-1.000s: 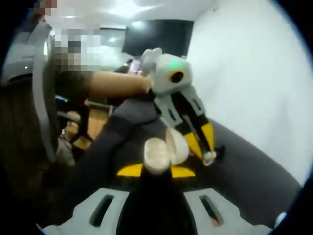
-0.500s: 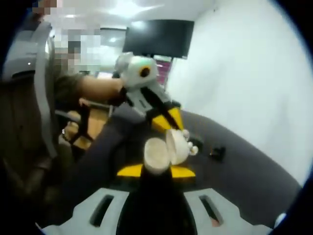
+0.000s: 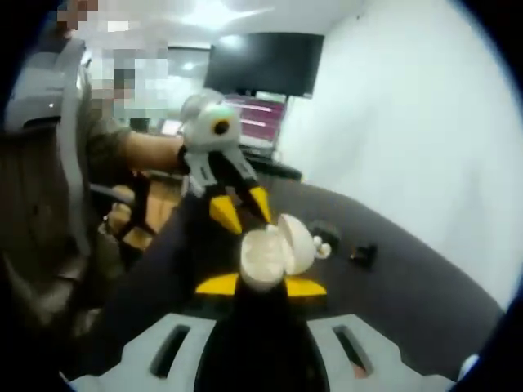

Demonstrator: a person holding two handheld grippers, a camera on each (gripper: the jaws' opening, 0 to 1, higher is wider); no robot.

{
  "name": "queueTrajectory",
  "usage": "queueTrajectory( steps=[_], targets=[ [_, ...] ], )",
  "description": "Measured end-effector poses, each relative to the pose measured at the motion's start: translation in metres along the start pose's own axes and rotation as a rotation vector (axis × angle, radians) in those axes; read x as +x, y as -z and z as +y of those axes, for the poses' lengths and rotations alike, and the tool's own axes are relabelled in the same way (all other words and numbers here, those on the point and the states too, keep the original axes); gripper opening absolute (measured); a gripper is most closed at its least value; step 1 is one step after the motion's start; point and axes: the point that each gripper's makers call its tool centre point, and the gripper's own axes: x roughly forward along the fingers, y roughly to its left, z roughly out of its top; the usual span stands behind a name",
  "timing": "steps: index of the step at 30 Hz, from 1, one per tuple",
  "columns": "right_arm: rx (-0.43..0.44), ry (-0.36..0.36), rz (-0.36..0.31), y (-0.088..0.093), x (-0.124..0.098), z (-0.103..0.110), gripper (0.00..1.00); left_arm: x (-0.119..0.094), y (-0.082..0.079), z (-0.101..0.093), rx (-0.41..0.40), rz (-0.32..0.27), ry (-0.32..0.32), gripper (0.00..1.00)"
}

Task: Pick up three earphones and place each one into its charging case using tactile feedback, ensure that each earphone is properly inserted and securely positioned inside the case.

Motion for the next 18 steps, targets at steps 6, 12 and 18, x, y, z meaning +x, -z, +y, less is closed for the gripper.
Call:
queueTrajectory(
  steps=[6,12,18],
  targets=[
    [-0.002,0.000,-0.001,0.000,0.000,0.000,0.20,-0.004,-0.008,0.012,-0.036,-0.014,0.219,0.13],
    [-0.002,-0.002,-0.003,0.000,0.000,0.000,0.20,0.012,0.002,0.027,-0.020,0.068,0.250,0.20],
    [-0.004,-0.005,-0.005,0.000,0.000,0.000,0.20,0.013,0.012,0.005,0.008,0.128,0.311,0.18]
  ],
)
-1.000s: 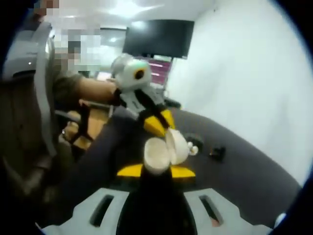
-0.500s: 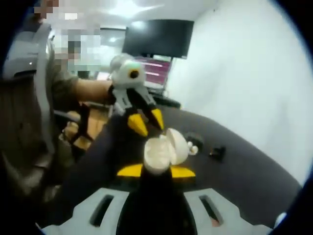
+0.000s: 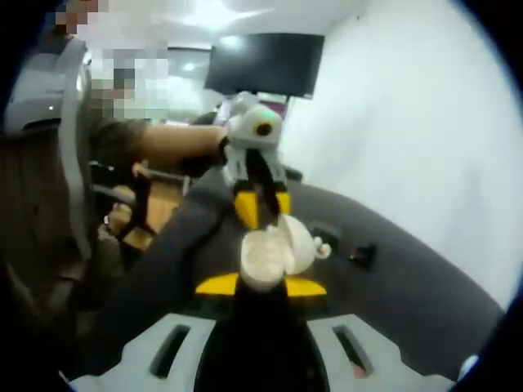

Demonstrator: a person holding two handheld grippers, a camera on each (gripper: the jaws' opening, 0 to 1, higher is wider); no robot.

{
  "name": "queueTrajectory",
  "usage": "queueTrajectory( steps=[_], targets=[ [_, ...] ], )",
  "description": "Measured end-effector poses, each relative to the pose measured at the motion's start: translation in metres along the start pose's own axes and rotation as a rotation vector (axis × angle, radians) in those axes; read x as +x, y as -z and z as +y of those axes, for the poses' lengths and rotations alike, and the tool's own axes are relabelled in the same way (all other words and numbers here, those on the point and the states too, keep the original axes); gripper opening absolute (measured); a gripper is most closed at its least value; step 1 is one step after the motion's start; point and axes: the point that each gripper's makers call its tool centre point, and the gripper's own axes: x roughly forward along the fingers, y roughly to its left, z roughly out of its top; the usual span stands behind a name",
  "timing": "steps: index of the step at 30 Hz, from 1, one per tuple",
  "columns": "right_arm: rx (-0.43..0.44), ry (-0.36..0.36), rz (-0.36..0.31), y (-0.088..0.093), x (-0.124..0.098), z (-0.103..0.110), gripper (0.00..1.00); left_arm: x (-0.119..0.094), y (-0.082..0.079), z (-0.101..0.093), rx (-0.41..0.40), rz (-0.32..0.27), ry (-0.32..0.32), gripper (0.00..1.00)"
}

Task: Pick up three earphones and place each one into its charging case using tactile feedback, ensure that each earphone is properly inserted and securely positioned inside the case.

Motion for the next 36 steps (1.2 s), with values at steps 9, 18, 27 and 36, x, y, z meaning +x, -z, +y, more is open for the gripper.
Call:
queueTrajectory(
  steps=[9,18,27,36],
  targets=[
    [-0.007,0.002,0.001,-0.001,0.000,0.000,0.20,-0.010,0.003,-0.010,-0.081,-0.002,0.028,0.13],
    [-0.008,0.003,0.000,-0.001,0.000,0.000,0.20,-0.011,-0.018,0.029,-0.261,-0.108,0.020,0.12],
    [-0.011,0.002,-0.001,-0.001,0.000,0.000,0.20,0.009,-0.016,0.027,-0.300,0.062,0.089,0.08],
    [-0.012,0.002,-0.002,-0.001,0.000,0.000,0.20,0.022,-0.014,0.012,-0.246,0.199,0.116,0.05]
  ],
)
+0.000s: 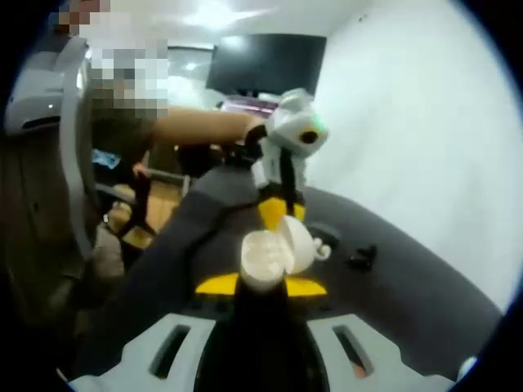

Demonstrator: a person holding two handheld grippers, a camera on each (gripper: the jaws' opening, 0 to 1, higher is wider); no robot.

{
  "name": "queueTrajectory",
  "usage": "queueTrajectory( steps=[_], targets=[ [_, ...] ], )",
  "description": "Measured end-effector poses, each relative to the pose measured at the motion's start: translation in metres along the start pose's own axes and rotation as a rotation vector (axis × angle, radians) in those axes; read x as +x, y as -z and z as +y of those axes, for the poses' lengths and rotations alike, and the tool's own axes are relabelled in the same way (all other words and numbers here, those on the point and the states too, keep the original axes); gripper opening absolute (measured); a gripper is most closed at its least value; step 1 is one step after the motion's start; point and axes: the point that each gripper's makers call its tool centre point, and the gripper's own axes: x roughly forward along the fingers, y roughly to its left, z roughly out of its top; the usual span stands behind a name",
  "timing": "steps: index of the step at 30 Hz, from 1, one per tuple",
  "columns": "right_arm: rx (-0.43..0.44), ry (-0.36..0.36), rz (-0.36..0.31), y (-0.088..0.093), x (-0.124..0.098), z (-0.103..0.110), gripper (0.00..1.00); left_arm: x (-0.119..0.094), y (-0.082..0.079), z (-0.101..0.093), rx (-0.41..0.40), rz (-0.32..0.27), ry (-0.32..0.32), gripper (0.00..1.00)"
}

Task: Pick up three earphones and place each one into its charging case using tactile feedback, ensure that each earphone is properly inserted and securely positioned inside the case.

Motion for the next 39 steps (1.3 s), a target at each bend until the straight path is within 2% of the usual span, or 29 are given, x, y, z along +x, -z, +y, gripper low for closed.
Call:
queueTrajectory(
  steps=[4,9,13,15,17,19,20,21,24,27,29,31,32,33,35,39],
  targets=[
    [-0.001,0.000,0.000,0.000,0.000,0.000,0.20,0.001,0.008,-0.007,0.026,0.049,0.001,0.04],
    [-0.003,0.001,0.000,0.000,0.000,0.000,0.20,0.002,0.007,-0.006,0.031,0.043,-0.022,0.02],
    [-0.002,0.001,0.000,0.001,0.000,0.000,0.20,0.000,0.004,-0.005,0.109,0.030,-0.059,0.02],
    [-0.001,0.001,0.000,0.001,0.000,0.000,0.20,-0.003,-0.001,-0.002,0.151,-0.002,-0.110,0.02],
    [-0.001,0.001,0.000,0.001,0.000,0.000,0.20,-0.010,-0.012,-0.002,0.206,-0.082,-0.187,0.02],
    [0.001,0.001,0.000,0.001,0.000,0.000,0.20,-0.023,-0.024,-0.002,0.333,-0.149,-0.328,0.02],
    [0.002,0.000,0.001,0.001,0.000,0.000,0.20,-0.031,-0.032,-0.008,0.415,-0.197,-0.412,0.02],
    [0.002,0.000,0.000,0.001,0.000,0.000,0.20,-0.037,-0.036,-0.014,0.439,-0.227,-0.452,0.02],
    [0.002,0.000,0.001,0.001,0.000,0.000,0.20,-0.049,-0.042,-0.029,0.548,-0.268,-0.567,0.02],
    [0.002,0.001,0.002,0.001,0.000,0.000,0.20,-0.049,-0.039,-0.034,0.604,-0.259,-0.633,0.02],
    [0.001,0.004,0.003,0.001,0.000,0.000,0.20,-0.048,-0.037,-0.036,0.600,-0.265,-0.639,0.02],
    [0.000,0.005,0.004,0.001,-0.001,-0.001,0.20,-0.054,-0.046,-0.043,0.627,-0.325,-0.652,0.02],
    [0.001,0.005,0.004,0.001,-0.001,-0.001,0.20,-0.055,-0.048,-0.046,0.648,-0.335,-0.651,0.02],
    [0.002,0.005,0.004,0.001,-0.001,-0.001,0.20,-0.054,-0.050,-0.053,0.691,-0.335,-0.639,0.02],
    [0.002,0.004,0.004,0.001,-0.001,-0.001,0.20,-0.050,-0.050,-0.058,0.690,-0.315,-0.627,0.02],
    [0.001,0.005,0.004,0.001,-0.001,-0.001,0.20,-0.036,-0.055,-0.072,0.741,-0.297,-0.583,0.02]
  ],
)
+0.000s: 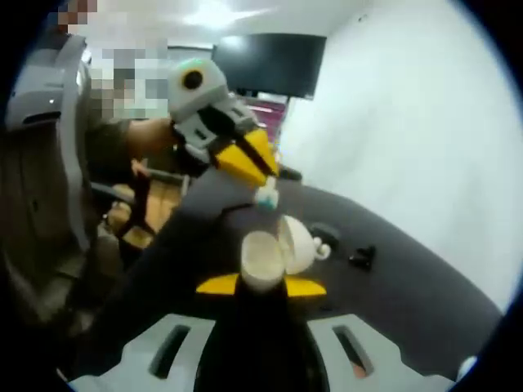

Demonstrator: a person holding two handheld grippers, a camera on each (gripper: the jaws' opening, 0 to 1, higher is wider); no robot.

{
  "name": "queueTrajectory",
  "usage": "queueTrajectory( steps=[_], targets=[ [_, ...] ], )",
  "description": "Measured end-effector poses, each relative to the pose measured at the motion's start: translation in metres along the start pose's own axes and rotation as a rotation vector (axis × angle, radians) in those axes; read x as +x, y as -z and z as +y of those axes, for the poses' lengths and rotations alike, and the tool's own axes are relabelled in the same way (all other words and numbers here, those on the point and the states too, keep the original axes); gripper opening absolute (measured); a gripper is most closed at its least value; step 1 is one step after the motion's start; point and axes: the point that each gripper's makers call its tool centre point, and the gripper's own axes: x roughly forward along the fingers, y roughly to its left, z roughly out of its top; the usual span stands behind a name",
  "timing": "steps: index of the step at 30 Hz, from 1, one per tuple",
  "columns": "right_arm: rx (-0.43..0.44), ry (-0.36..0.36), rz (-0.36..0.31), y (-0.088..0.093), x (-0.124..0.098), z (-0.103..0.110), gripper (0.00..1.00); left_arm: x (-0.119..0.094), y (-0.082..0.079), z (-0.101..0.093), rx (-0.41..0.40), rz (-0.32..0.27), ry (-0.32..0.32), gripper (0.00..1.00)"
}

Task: Pick up three earphones and place each one into its charging case using tactile feedback, ensure that each earphone is properly inserted and securely positioned inside the case.

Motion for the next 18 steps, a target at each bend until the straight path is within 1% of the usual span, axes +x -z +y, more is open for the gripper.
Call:
queueTrajectory(
  steps=[3,6,11,18],
  targets=[
    [0.001,0.000,0.000,0.000,0.000,0.000,0.20,0.007,-0.002,-0.007,0.080,0.026,0.017,0.02],
    [0.000,0.000,0.000,0.000,0.000,0.000,0.20,0.015,0.002,-0.015,0.130,0.057,0.030,0.02],
    [-0.003,0.000,-0.001,0.000,0.000,0.001,0.20,0.021,0.007,-0.019,0.126,0.077,0.043,0.02],
    [-0.006,0.000,-0.001,-0.001,0.001,0.001,0.20,0.022,0.008,-0.018,0.144,0.094,0.035,0.02]
  ],
)
